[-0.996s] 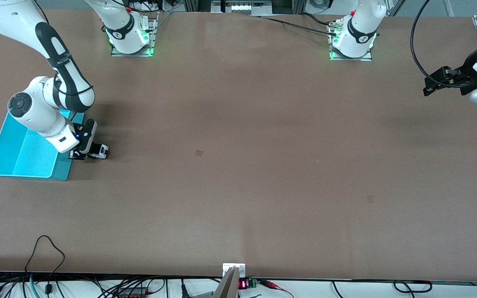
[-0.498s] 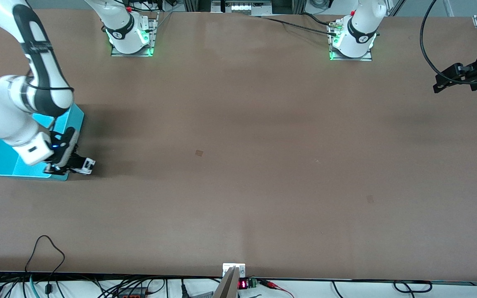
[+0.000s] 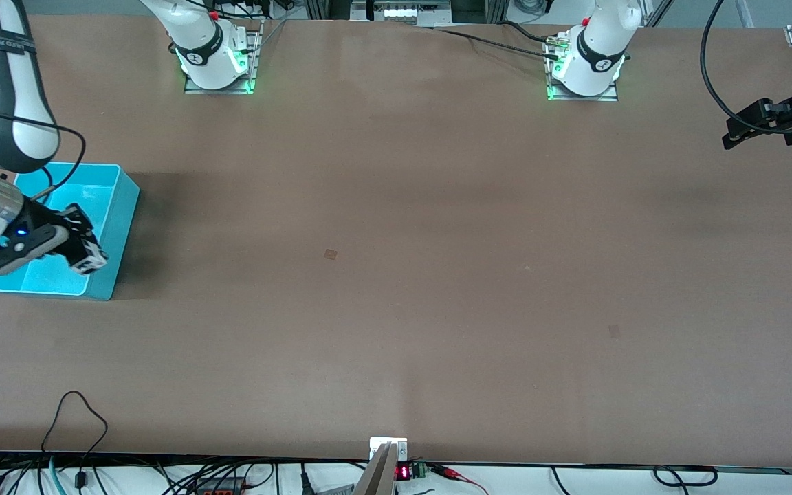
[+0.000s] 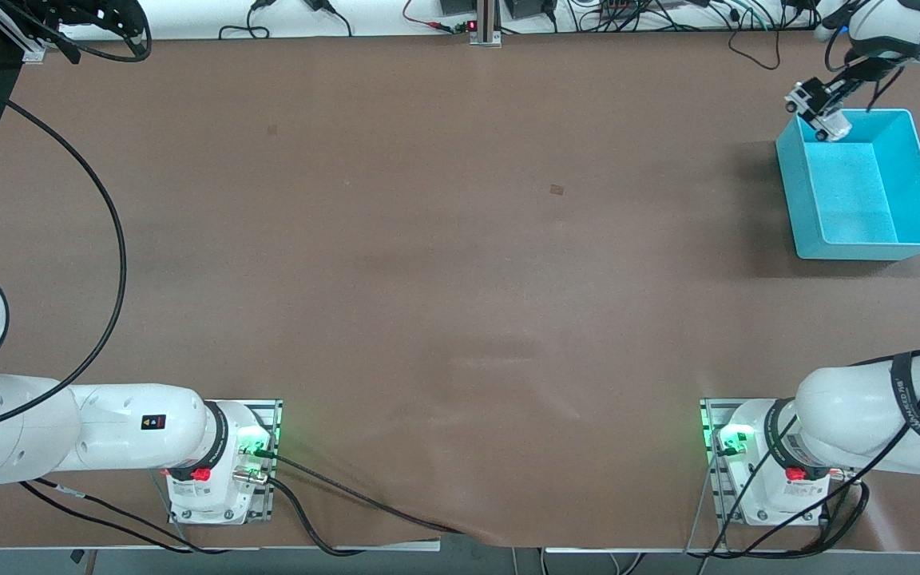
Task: Wind and store white jeep toy
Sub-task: 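Lift the jeep and carry it over the turquoise bin, then lower the jeep into the bin and open the right gripper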
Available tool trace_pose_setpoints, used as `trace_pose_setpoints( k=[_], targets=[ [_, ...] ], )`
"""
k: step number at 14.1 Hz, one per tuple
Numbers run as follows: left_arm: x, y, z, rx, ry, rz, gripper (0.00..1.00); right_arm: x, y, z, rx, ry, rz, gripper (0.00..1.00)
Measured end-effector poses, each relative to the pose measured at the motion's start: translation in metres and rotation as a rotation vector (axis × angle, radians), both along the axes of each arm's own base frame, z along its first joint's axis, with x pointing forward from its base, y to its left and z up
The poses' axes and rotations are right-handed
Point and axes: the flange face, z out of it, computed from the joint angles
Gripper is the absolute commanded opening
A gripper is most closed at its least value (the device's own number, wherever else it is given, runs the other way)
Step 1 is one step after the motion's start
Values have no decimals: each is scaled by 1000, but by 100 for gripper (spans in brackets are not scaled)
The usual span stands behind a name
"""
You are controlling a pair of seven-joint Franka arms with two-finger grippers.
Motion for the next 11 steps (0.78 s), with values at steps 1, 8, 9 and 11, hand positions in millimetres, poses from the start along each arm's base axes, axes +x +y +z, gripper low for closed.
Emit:
trace_pose_setpoints(
  k=[1, 8, 9, 11],
  targets=[
    [0, 0, 0, 0, 0, 0, 100, -6, -12, -3, -21, 30, -103, 0],
    [0, -1, 0, 0, 1, -2, 100, -37, -75, -79, -129, 158, -477, 0],
    [0, -1, 0, 0, 1, -1, 100, -44, -88, -93, -128, 134, -496, 0],
    [0, -1, 0, 0, 1, -1, 100, -66, -109, -122, -121, 87, -512, 0]
  ],
)
